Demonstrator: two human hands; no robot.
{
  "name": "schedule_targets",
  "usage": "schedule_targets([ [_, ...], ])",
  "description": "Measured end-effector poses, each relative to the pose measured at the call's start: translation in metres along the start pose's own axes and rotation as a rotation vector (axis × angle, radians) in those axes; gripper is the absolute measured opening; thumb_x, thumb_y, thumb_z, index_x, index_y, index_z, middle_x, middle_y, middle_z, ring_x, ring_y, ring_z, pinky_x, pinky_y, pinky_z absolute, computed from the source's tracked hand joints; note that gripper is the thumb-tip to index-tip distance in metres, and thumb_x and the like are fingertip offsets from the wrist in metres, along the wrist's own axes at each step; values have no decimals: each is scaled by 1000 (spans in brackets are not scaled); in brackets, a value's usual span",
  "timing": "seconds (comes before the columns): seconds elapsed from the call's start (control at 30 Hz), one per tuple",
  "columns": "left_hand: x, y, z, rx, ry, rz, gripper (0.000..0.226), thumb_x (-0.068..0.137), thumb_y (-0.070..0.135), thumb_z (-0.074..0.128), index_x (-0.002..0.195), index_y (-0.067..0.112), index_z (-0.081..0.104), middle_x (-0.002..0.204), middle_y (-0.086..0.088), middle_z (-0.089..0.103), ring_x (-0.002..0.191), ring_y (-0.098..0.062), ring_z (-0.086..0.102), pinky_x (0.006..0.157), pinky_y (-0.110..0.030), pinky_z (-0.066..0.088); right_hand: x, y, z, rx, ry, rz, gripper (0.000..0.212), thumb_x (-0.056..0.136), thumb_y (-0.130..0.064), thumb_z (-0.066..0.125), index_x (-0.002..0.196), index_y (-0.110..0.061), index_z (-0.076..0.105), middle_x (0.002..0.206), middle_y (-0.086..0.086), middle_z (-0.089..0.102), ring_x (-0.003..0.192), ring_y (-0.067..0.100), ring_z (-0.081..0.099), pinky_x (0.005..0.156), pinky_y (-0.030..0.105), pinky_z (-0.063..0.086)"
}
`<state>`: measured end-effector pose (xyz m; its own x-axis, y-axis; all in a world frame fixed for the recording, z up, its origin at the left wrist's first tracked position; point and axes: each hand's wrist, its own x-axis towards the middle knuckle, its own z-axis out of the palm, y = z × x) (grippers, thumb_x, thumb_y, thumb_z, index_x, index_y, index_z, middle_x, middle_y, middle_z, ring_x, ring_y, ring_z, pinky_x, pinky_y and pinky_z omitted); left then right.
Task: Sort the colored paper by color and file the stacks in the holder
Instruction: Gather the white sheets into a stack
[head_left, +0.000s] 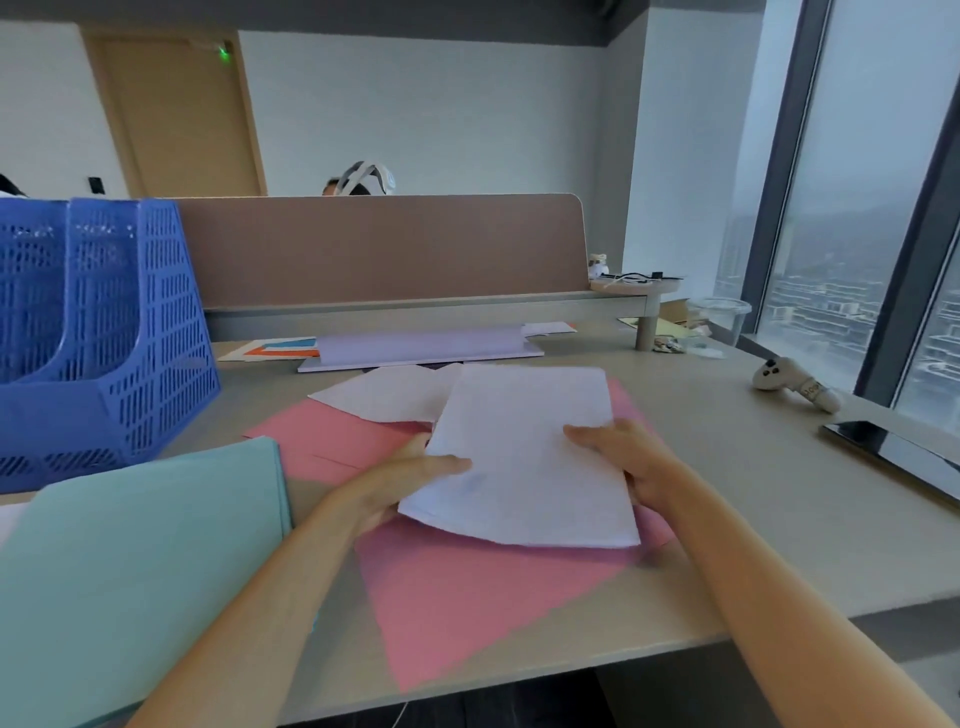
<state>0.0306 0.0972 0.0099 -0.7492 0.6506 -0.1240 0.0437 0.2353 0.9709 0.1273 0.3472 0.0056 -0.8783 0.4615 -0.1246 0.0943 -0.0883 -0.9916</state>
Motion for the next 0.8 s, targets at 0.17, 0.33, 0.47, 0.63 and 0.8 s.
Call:
schedule_targets([
  [0.17,18,6,0,339,235,-69,33,92,52,48,82,21,55,58,2,45,42,-15,39,42,-16,28,5,-12,-15,-125,187,-51,24,87,1,60,111,7,62,80,11,66,61,19,62,44,18,47],
  [0.33,48,-3,-13,683,452,70,28,86,39,53,105,18,56,103,1,60,98,-24,57,74,-32,46,8,-12,-32,-28,223,0,27,85,-14,64,108,-1,63,88,11,69,68,22,65,55,24,48],
  [0.47,73,-11,-10,979,506,42,73,75,61,60,132,19,43,127,-4,47,121,-26,37,93,-34,36,10,-5,-39,90,162,15,30,81,-23,65,106,-7,68,91,9,74,74,24,70,64,31,51],
  [0.63,72,-7,4,965,701,126,69,64,55,74,106,11,41,106,-3,43,104,-26,42,75,-32,35,7,-2,-44,187,130,-48,23,80,-28,66,99,-16,64,88,3,64,68,15,65,56,28,53],
  [0.8,81,-12,11,1189,604,289,63,86,33,61,142,22,33,134,-5,42,120,-28,40,89,-38,38,3,-3,-43,329,110,-19,13,88,-19,59,76,-13,60,58,-1,60,49,9,57,41,17,45],
])
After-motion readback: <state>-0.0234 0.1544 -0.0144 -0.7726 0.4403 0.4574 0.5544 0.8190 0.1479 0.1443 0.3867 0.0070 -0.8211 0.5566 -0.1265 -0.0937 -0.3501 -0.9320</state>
